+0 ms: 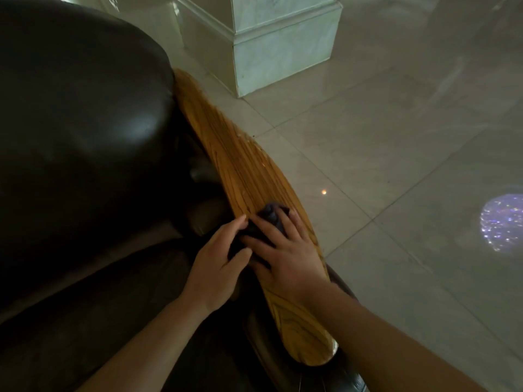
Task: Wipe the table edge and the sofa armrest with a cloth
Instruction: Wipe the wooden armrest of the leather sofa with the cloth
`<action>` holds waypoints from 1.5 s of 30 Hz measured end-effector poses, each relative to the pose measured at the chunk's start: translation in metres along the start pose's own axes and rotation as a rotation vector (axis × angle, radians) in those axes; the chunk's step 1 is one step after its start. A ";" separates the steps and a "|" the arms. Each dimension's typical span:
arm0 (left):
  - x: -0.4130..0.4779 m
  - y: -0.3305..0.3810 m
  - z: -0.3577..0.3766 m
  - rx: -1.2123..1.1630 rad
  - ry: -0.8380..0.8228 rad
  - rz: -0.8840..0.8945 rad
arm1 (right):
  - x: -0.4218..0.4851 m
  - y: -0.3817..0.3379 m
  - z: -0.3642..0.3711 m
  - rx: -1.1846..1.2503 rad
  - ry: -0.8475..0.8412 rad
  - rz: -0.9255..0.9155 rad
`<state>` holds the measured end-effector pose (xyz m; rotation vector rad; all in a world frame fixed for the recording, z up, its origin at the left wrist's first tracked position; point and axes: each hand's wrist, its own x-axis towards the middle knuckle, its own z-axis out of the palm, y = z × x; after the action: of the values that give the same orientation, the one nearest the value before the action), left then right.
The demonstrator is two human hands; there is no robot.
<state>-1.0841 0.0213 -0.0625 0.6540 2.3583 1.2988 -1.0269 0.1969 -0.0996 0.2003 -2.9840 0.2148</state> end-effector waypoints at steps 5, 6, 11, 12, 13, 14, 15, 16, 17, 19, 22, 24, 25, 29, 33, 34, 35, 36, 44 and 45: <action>0.008 0.005 0.006 0.064 0.064 -0.012 | -0.024 0.000 0.002 0.095 -0.015 0.244; 0.006 0.007 0.010 0.138 0.052 0.011 | -0.044 -0.002 0.005 0.101 -0.028 0.249; -0.007 -0.002 0.039 0.401 0.049 0.062 | -0.078 0.038 0.008 0.057 -0.052 -0.112; -0.008 -0.003 0.044 0.444 0.069 0.060 | -0.068 0.044 0.003 0.142 -0.010 -0.059; -0.009 -0.003 0.049 0.480 0.095 0.058 | -0.056 0.048 -0.001 0.245 0.027 0.041; -0.010 -0.002 0.057 0.505 0.125 0.050 | -0.042 0.048 -0.004 0.331 0.047 0.134; -0.010 -0.002 0.063 0.523 0.155 0.039 | -0.027 0.047 -0.007 0.379 0.059 0.195; -0.009 -0.001 0.069 0.533 0.183 0.022 | -0.014 0.048 -0.008 0.392 0.068 0.214; -0.008 0.000 0.074 0.532 0.206 -0.001 | -0.002 0.050 -0.007 0.398 0.074 0.203; -0.007 0.003 0.083 0.506 0.248 -0.049 | 0.009 0.056 -0.006 0.431 0.070 0.159; -0.002 0.014 0.094 0.407 0.362 -0.135 | -0.003 0.058 -0.001 0.460 0.050 0.095; -0.001 0.021 0.099 0.342 0.455 -0.176 | -0.018 0.057 0.002 0.405 0.007 -0.024; 0.000 0.025 0.101 0.304 0.499 -0.195 | -0.023 0.060 0.002 0.355 -0.020 -0.132; 0.008 0.036 0.107 0.172 0.664 -0.253 | 0.024 0.087 -0.012 0.302 -0.046 -0.346; 0.013 0.043 0.118 0.172 0.716 -0.293 | 0.109 0.074 -0.031 0.299 -0.012 -0.228; 0.013 0.044 0.118 0.173 0.714 -0.303 | 0.122 0.068 -0.032 0.241 -0.018 -0.293; 0.013 0.044 0.117 0.173 0.709 -0.311 | 0.129 0.064 -0.033 0.190 -0.029 -0.382; 0.013 0.043 0.115 0.169 0.705 -0.316 | 0.130 0.063 -0.032 0.156 -0.044 -0.461; 0.001 0.046 0.104 0.191 0.628 -0.265 | 0.072 0.090 -0.017 0.205 -0.054 -0.643; 0.003 0.048 0.107 0.216 0.624 -0.273 | 0.082 0.090 -0.020 0.190 -0.049 -0.647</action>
<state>-1.0203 0.1191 -0.0763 -0.0505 2.9769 1.2602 -1.1178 0.2779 -0.0798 1.1696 -2.7553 0.4111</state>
